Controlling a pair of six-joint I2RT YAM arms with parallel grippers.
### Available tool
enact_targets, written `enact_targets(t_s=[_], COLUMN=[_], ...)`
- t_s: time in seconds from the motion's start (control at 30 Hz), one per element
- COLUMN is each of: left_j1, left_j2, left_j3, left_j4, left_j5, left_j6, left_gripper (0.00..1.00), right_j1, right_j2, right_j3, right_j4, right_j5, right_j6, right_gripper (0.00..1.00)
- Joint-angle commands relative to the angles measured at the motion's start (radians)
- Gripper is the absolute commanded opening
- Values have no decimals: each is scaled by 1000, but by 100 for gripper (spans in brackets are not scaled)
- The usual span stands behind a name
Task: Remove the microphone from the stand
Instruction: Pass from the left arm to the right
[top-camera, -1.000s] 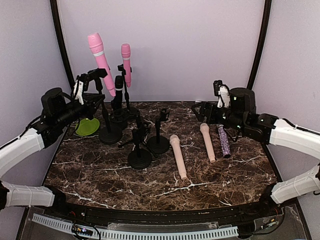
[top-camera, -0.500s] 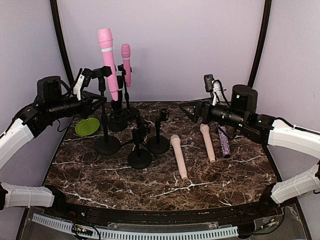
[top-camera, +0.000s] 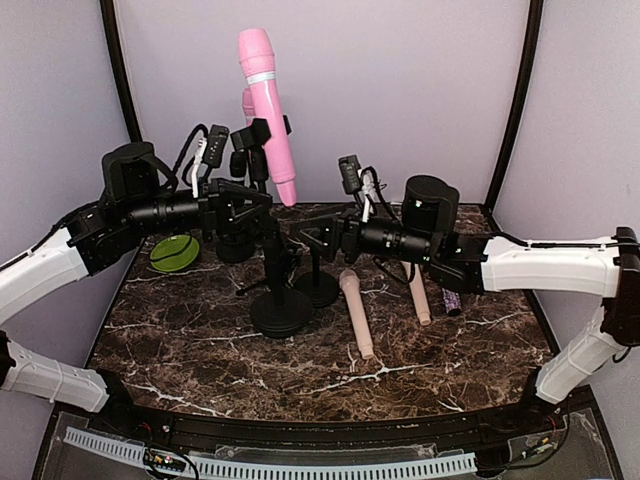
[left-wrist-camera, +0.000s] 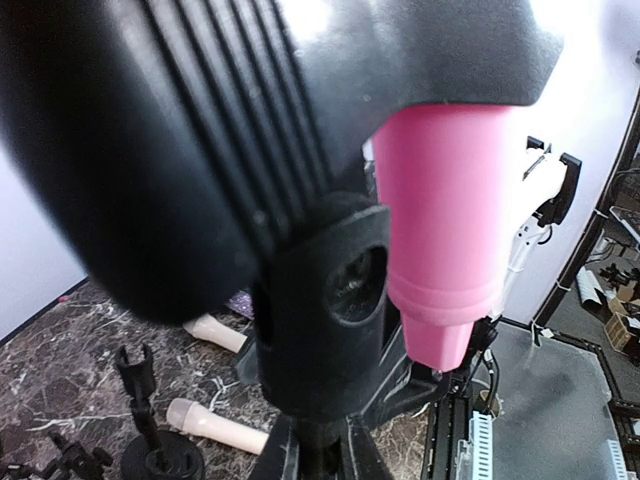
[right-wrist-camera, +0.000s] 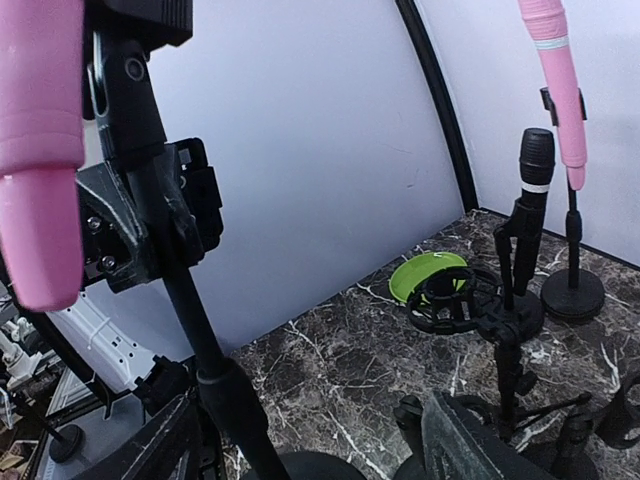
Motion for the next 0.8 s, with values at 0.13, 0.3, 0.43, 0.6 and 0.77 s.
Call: enact_targets(t_s=[0.13, 0.3, 0.43, 0.6, 0.77], left_j1=[-67, -77, -80, -83, -83], left_j2=[58, 78, 80, 86, 89], left_j3=[80, 93, 98, 89, 67], left_j4=[219, 228, 228, 228, 234], left_j5=[34, 36, 28, 29, 15], left_j6=[-59, -62, -61, -66, -69], left_gripper=[0, 0, 0, 0, 0], right_j1=[59, 75, 86, 90, 95], right_j2=[58, 72, 81, 63, 35], right_j3=[71, 66, 65, 41, -4], right_j4=[51, 54, 50, 65, 112], right_j5=[-65, -100, -84, -39, 30], right_j6=[-9, -11, -13, -23, -17], right_gripper=[70, 62, 48, 27, 13])
